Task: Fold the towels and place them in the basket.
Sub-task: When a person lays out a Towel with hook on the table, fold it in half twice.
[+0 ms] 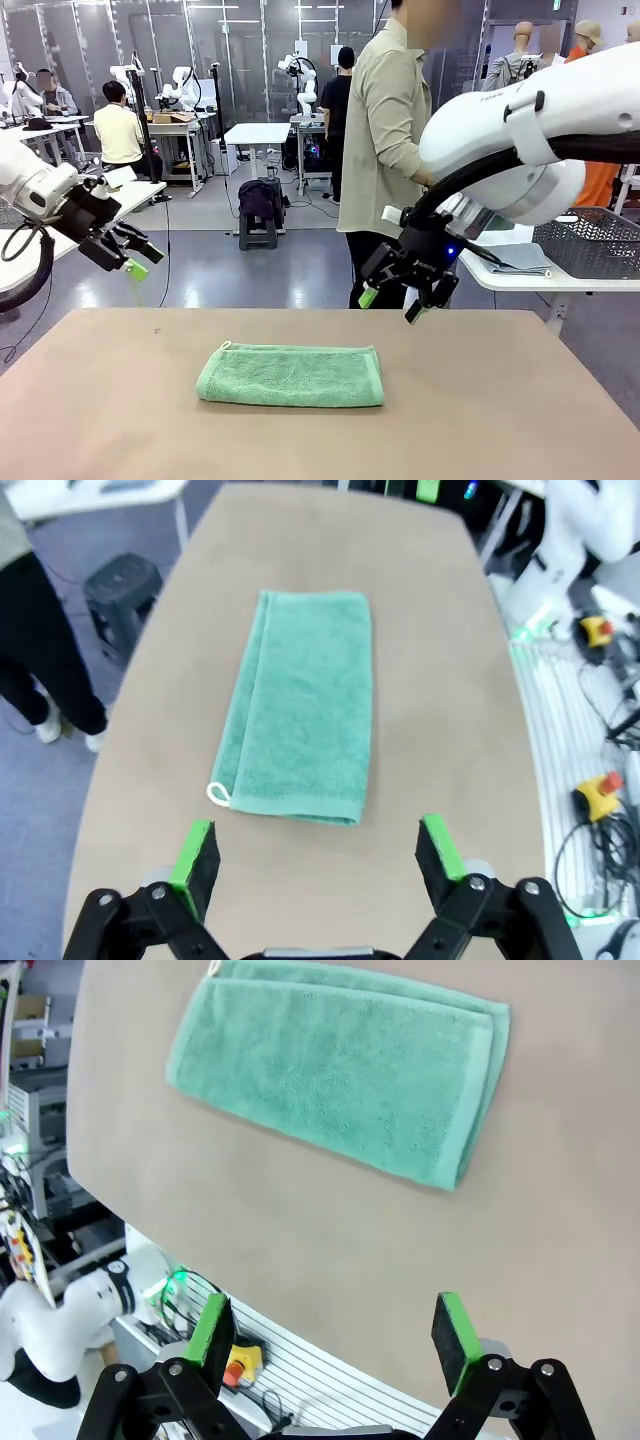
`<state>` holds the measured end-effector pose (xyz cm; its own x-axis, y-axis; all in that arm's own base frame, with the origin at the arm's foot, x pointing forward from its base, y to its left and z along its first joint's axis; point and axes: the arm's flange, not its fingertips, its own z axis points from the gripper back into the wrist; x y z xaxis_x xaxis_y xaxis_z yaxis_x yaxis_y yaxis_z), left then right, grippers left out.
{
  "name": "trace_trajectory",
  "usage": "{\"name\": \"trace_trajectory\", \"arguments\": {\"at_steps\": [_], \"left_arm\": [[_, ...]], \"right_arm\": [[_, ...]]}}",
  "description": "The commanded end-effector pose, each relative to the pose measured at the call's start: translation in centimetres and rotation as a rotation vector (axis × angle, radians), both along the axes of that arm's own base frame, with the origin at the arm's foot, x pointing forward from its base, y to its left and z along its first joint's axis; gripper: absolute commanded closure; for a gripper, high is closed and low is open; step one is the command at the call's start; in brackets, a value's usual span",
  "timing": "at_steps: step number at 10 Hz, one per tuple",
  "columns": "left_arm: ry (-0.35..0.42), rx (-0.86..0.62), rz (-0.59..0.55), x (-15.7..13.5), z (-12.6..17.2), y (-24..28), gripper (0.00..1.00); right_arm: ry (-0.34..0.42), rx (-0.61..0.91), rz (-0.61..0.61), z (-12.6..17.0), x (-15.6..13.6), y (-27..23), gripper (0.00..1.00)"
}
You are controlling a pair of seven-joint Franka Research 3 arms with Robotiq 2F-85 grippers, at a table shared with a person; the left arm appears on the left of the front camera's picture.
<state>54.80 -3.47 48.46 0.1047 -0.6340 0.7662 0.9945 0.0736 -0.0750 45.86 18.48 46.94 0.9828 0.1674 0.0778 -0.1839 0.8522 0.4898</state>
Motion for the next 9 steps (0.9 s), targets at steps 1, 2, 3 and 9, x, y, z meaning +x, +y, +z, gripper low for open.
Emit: {"name": "trace_trajectory", "arguments": {"at_steps": [1,2,3,9], "left_arm": [[0.0,-0.085,-0.021,-0.1,-0.6,1.6,0.0],[0.001,-0.1,-0.006,-0.2,-0.7,2.3,0.0],[-0.001,-0.115,0.001,-0.4,-0.8,3.0,0.0],[-0.003,-0.126,-0.009,-0.6,-1.5,4.2,0.0]], "right_arm": [[-0.031,0.053,-0.032,-0.8,-1.0,1.2,0.0],[0.0,0.0,0.0,0.0,0.0,0.0,0.0],[0.0,0.0,0.0,0.0,0.0,0.0,0.0],[-0.08,0.072,-0.094,-2.5,-0.4,-0.1,0.0]]}}
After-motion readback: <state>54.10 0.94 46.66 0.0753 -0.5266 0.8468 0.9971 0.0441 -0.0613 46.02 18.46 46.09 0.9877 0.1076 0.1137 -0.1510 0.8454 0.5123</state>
